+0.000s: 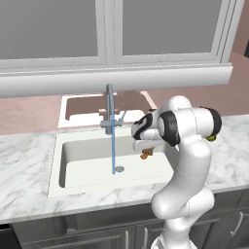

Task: Turn on the sink faucet. Then move the mushroom from the counter to the sink. Turn off the sink. Move the vegetable from the sink to the pot next to the stove. Finally move the pot to the rear right burner.

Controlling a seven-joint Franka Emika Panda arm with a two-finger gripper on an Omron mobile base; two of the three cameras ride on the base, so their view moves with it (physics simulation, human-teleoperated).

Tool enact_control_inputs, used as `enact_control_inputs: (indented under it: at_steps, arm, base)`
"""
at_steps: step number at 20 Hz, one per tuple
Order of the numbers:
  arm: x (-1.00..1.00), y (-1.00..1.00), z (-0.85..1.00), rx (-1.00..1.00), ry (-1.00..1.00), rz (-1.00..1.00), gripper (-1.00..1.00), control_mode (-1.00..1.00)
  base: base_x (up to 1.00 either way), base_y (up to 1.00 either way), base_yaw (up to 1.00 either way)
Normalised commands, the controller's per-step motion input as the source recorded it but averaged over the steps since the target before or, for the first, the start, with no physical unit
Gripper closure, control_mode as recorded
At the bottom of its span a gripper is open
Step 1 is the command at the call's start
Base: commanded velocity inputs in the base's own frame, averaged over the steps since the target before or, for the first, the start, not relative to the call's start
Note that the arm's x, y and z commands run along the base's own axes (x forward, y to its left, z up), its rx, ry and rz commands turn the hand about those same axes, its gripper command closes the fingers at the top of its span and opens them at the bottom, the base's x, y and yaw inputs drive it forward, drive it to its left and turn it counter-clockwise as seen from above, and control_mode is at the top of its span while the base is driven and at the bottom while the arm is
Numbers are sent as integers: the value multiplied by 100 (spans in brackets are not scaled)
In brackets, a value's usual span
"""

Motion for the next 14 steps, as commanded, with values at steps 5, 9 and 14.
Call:
enact_control_inputs:
  at_steps: [5, 9, 14]
  arm:
    - [8, 2, -30, 0, -3, 0, 100, -100]
    - [3, 0, -33, 0, -3, 0, 100, -100]
    - [0, 0, -31, 0, -2, 0, 100, -100]
  base:
    - [0, 0, 0]
    - [0, 0, 0]
    - [0, 0, 0]
